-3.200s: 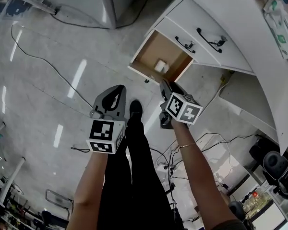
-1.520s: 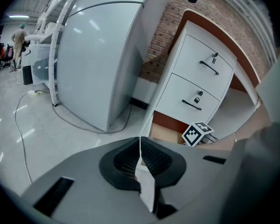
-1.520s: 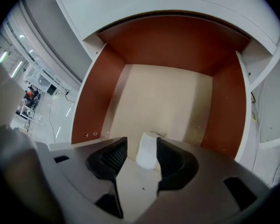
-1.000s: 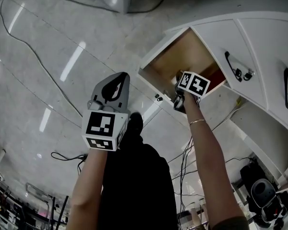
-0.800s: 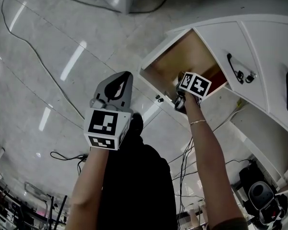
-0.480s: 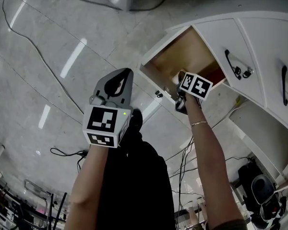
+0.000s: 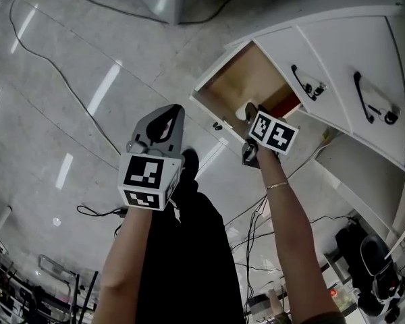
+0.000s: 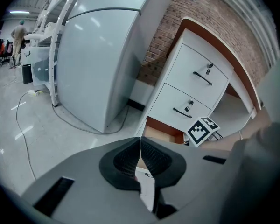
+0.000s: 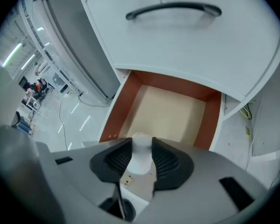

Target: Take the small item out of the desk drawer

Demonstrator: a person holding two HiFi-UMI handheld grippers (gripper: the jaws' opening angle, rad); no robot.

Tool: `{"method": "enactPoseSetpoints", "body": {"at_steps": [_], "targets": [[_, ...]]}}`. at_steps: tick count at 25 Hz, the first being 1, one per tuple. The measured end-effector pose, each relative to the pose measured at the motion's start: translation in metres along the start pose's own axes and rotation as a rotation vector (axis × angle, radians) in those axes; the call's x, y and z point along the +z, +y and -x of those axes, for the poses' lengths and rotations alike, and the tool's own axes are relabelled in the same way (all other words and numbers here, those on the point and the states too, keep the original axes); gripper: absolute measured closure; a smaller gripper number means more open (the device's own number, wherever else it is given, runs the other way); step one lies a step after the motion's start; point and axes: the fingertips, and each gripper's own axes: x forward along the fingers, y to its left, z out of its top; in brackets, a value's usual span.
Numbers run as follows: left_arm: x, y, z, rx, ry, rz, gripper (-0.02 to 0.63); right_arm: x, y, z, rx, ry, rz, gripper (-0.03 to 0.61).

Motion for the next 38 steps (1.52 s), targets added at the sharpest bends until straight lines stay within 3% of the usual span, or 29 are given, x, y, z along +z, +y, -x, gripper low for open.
{"method": "enactPoseSetpoints", "body": {"at_steps": [15,25,38], "targets": [[0.064,-0.038,0.073,-0.008,-0.013,-0.013,0.589,0.03,0.076,0.141,0.154,-0.141,0.058,0.443],[0.09,-0.07,0.114,-0.02,0.009,-0.037,0.589,0.044,0.089,0.241,0.203,-0.234,0.003,0.443],[0.145,-0.101,0.16,-0.037,-0.018,-0.08,0.589,0.072,0.12,0.361,0.281,-0.365,0.003,0.443]]}}
